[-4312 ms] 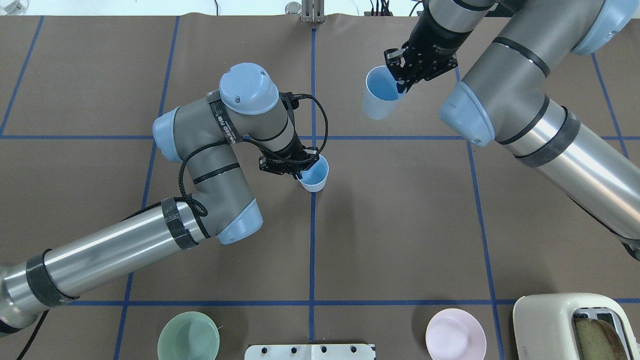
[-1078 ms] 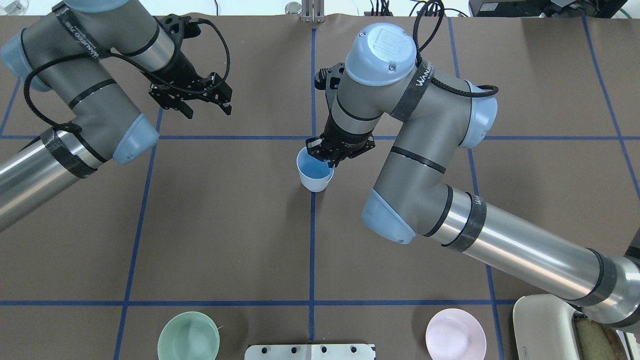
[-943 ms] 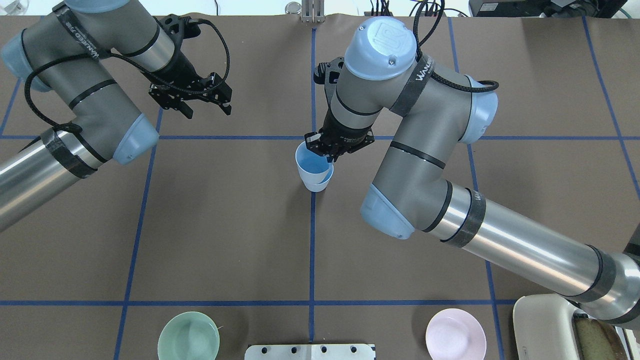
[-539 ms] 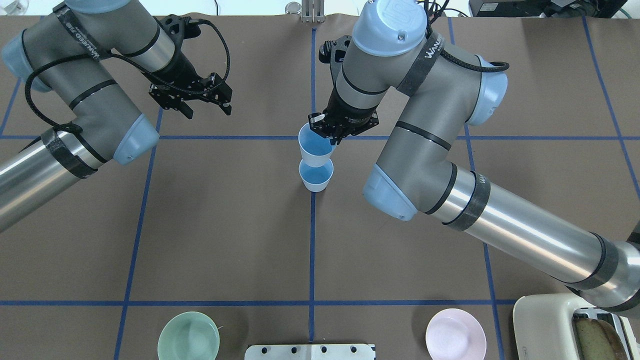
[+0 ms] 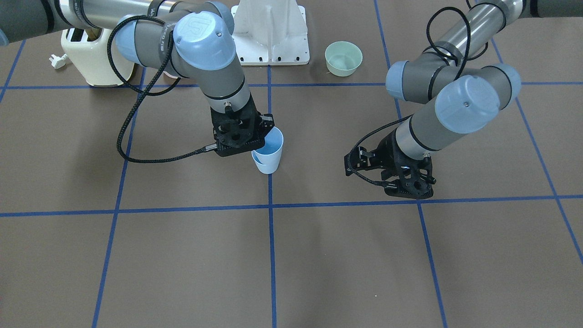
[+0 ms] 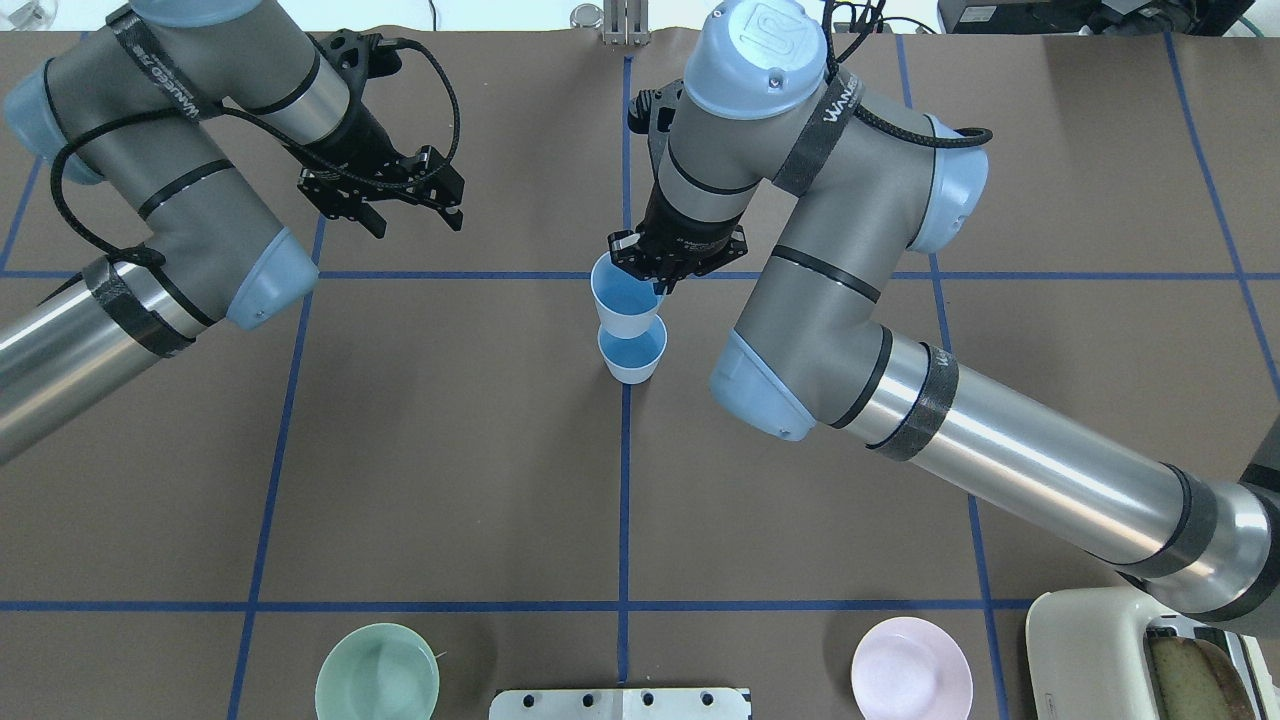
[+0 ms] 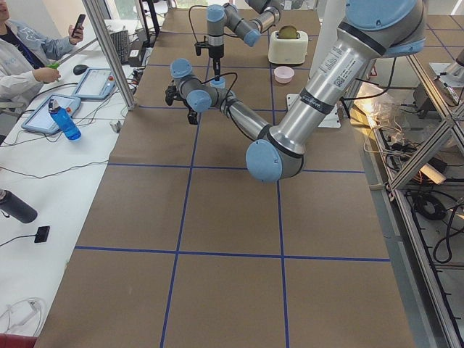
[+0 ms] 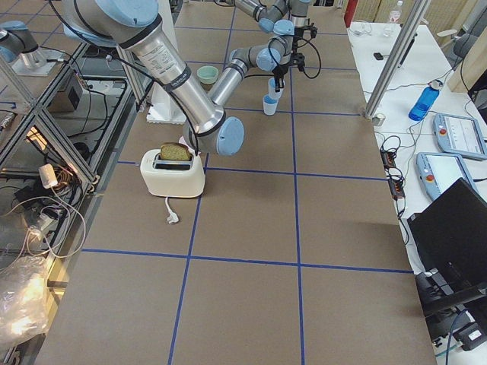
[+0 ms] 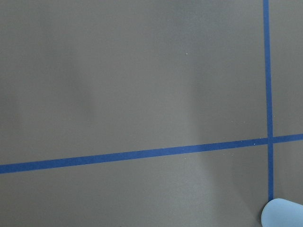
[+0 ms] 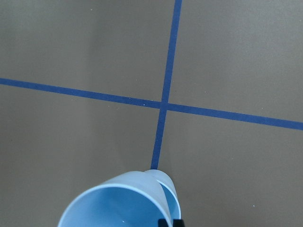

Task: Stack blue cups with both arms
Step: 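Open the right gripper and release the nested cup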

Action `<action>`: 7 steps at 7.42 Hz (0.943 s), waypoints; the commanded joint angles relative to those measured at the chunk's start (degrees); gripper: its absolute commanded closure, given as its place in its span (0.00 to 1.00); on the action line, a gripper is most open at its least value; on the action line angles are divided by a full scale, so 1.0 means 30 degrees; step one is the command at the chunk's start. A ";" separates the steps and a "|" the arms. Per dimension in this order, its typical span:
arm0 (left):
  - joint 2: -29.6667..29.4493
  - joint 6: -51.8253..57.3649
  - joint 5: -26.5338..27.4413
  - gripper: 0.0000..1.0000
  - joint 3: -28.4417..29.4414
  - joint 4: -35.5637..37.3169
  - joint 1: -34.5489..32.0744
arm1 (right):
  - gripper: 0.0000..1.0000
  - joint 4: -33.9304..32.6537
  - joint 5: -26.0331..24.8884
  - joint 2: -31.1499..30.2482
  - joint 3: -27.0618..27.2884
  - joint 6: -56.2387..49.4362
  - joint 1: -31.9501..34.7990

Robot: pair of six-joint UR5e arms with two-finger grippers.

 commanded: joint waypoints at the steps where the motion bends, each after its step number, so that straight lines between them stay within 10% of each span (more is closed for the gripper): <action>1: 0.0000 0.0001 0.0000 0.03 0.0029 0.0018 0.0020 | 0.92 -0.0004 -0.0008 -0.0031 -0.0012 -0.0004 -0.0090; 7: 0.0001 0.0001 0.0000 0.03 0.0000 -0.0011 0.0020 | 0.91 -0.0004 -0.0037 -0.0177 -0.0041 -0.0092 -0.0295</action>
